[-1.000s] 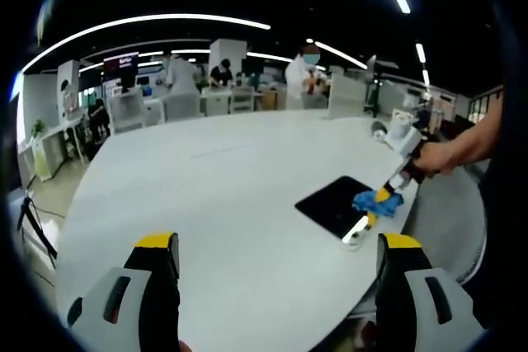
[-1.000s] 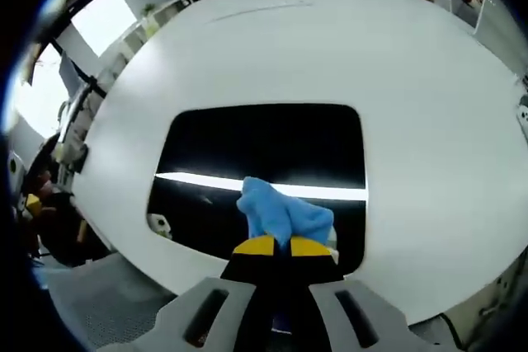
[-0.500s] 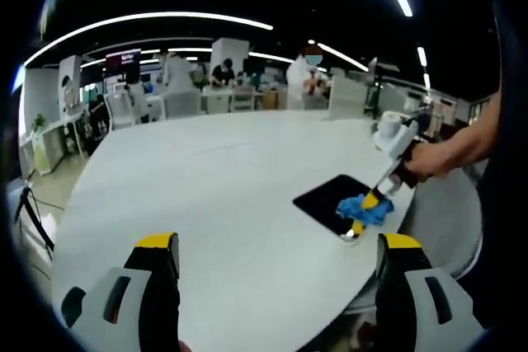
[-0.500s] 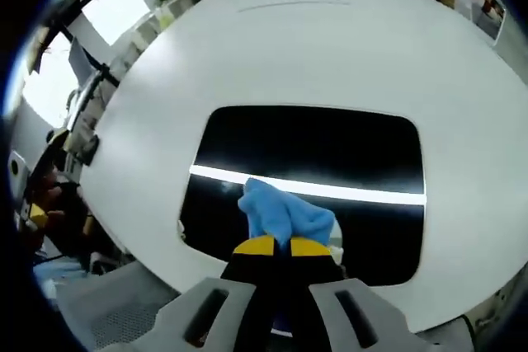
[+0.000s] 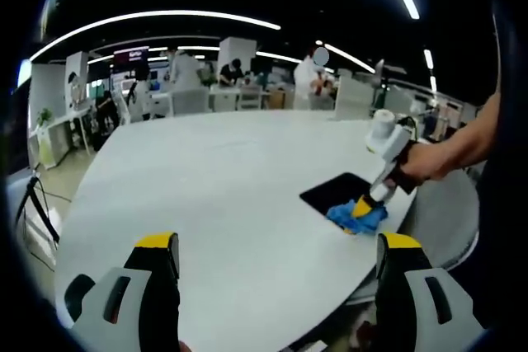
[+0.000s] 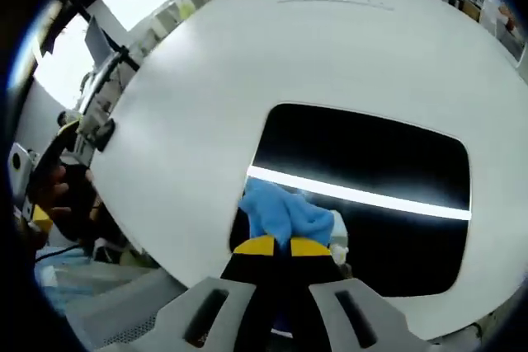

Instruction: Wipe the mirror surface with the cleaning cloth until all visible marks leave the cleaned area.

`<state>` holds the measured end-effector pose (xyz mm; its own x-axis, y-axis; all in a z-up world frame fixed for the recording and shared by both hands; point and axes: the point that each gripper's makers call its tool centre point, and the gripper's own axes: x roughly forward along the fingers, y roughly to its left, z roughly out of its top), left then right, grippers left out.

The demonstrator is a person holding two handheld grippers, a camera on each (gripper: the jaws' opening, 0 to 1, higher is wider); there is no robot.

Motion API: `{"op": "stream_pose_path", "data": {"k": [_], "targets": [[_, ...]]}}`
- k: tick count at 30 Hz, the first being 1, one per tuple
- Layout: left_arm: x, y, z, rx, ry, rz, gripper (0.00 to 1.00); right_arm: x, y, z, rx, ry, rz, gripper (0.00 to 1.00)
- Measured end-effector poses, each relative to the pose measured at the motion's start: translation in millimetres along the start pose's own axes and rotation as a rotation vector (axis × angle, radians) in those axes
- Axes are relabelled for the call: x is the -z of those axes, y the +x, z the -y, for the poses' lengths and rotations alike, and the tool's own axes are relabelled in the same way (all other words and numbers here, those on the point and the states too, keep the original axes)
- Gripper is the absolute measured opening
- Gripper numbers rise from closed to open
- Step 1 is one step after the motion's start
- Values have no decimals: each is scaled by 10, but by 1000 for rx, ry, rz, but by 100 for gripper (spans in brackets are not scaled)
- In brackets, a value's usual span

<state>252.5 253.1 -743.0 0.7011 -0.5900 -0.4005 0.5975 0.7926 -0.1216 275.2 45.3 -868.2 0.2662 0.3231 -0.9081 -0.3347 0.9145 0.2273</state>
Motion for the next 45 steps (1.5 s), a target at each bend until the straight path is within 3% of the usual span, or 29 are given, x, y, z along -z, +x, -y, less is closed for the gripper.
{"op": "stream_pose_path", "data": {"k": [7,18,19,21,31,37,45], "targets": [[25,-35,-83,-10,-3,-6,100,-21,30,-73,-4,-39,-9,0],[-59,57,-48,7,8,0,100,-36,23,-64,-45,8,-20,0],[-66,55,-51,7,8,1,100,-132,47,-19,-20,-55,29,0],[-64,38,-77,2,10,-2,100,-130,59,-59,-36,-34,-3,0],[-47,-50,-115,-27,1,-7,100,-560,183,80,-53,-13,12,0],[0,-67,-53,-30,-9,-10,100,-853,284,195,-32,-29,16,0],[33,-144,-85,-54,-23,-10,100,-1069,328,273,0,-48,14,0]]}}
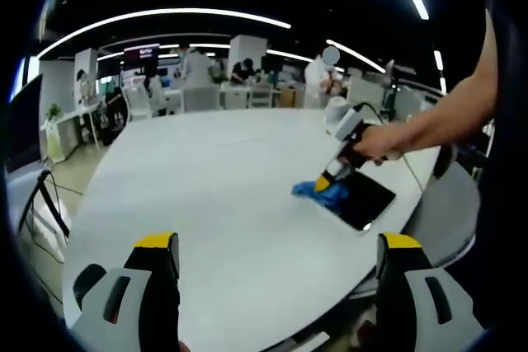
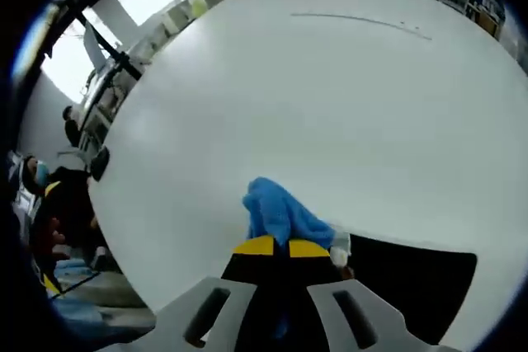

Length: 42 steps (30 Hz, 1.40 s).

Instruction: Wipe the mirror surface with the cleaning cloth until all visible marks leave the cleaned area.

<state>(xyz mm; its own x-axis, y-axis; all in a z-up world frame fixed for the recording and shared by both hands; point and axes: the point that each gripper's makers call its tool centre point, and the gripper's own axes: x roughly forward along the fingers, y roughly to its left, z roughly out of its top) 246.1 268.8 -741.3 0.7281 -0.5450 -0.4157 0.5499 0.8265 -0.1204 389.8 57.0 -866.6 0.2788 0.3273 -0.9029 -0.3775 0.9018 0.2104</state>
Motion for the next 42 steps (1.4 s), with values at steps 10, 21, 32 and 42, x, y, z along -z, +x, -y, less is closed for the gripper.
{"op": "stream_pose_path", "data": {"k": [10,21,32,42], "targets": [[-8,29,10,-4,-9,7,100,-85,28,72,5,4,-14,0],[-47,53,29,-1,-2,11,100,-85,31,80,-20,36,-33,0],[-56,64,37,2,2,9,100,-31,-45,330,9,38,-37,0],[-128,110,39,14,9,18,100,11,-75,441,22,43,-45,0]]}}
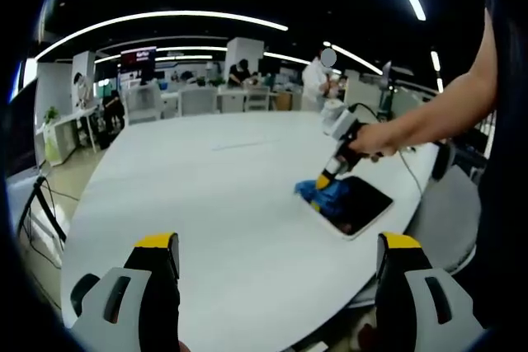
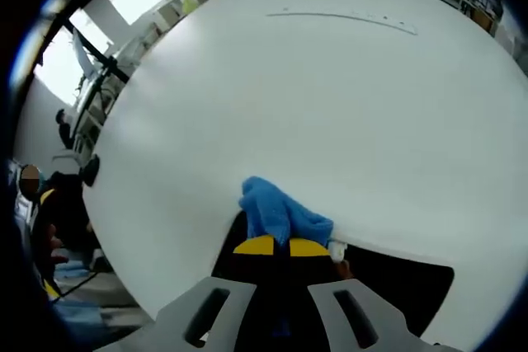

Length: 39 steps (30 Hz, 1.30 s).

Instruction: Wipe the mirror surface with the cleaning cloth until all visible marks leave the cleaned area.

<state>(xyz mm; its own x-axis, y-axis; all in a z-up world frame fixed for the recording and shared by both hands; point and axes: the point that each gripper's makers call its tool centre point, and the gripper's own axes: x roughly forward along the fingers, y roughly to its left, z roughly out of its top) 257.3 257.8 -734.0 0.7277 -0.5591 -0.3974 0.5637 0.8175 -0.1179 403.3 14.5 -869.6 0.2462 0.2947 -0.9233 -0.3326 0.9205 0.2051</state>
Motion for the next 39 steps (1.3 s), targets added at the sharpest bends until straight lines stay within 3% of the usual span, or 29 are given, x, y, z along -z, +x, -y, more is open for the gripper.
{"op": "stream_pose_path", "data": {"k": [3,14,17,21,24,39], "targets": [[22,-10,-19,-3,0,-3,100,17,-26,84,-4,13,-2,0],[55,-30,15,-7,-11,-1,100,21,-14,25,4,-12,-7,0],[66,-16,73,-2,-15,2,100,37,-26,15,50,-130,42,0],[65,-2,119,6,-12,1,100,174,-66,-47,16,-60,53,0],[51,13,118,4,-11,7,100,281,-104,-113,21,-84,76,0],[-6,153,223,23,-5,18,100,865,-246,-383,-43,-121,67,0]]}}
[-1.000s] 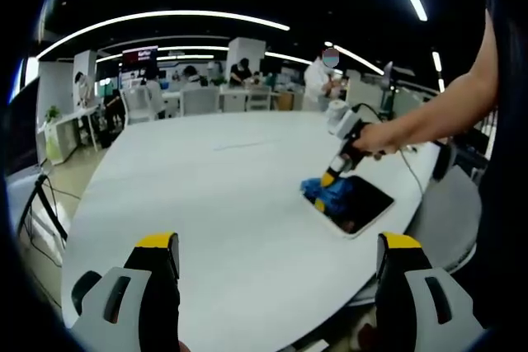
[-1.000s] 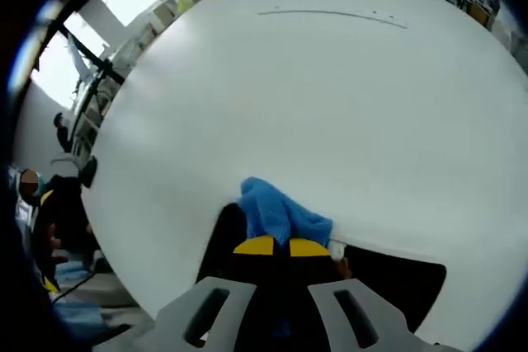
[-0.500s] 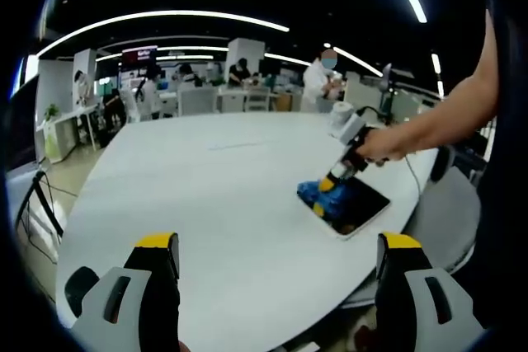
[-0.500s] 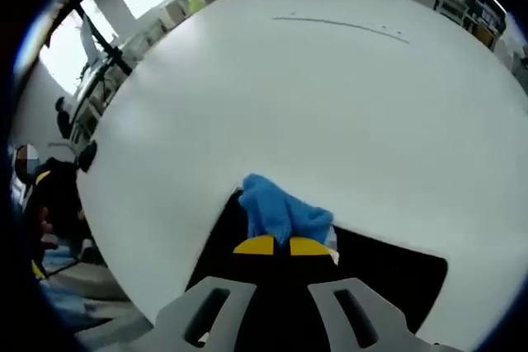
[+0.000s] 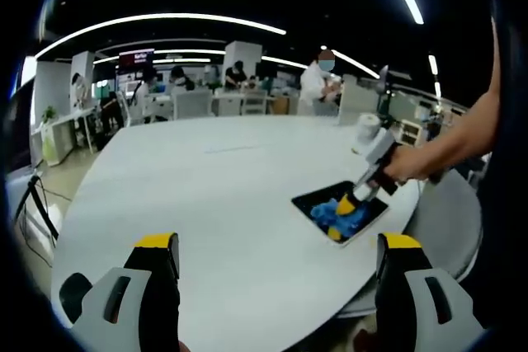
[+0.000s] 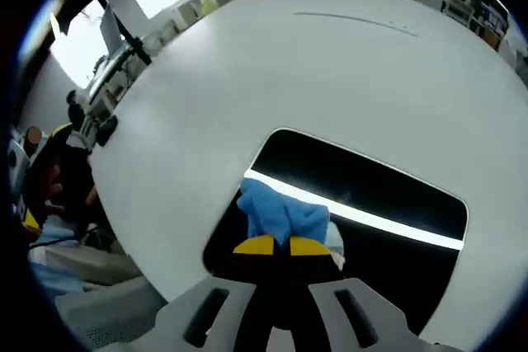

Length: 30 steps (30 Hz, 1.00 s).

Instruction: Wipe the mirror surface with the cleaning cloth until all visible marks leave the cleaned area.

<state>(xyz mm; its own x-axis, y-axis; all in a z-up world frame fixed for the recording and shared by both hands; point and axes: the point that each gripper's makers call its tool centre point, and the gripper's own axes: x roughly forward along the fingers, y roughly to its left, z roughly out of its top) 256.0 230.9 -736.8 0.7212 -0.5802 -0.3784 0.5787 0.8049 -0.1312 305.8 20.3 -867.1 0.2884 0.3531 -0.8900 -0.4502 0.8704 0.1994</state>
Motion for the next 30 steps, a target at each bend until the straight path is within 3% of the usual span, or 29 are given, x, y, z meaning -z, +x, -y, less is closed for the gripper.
{"op": "stream_pose_path", "data": {"k": [11,30], "targets": [[-23,57,45,11,2,2,100,356,-108,-214,-45,-44,-14,0],[-47,105,76,16,4,3,100,418,-161,-90,-84,16,-23,0]]}}
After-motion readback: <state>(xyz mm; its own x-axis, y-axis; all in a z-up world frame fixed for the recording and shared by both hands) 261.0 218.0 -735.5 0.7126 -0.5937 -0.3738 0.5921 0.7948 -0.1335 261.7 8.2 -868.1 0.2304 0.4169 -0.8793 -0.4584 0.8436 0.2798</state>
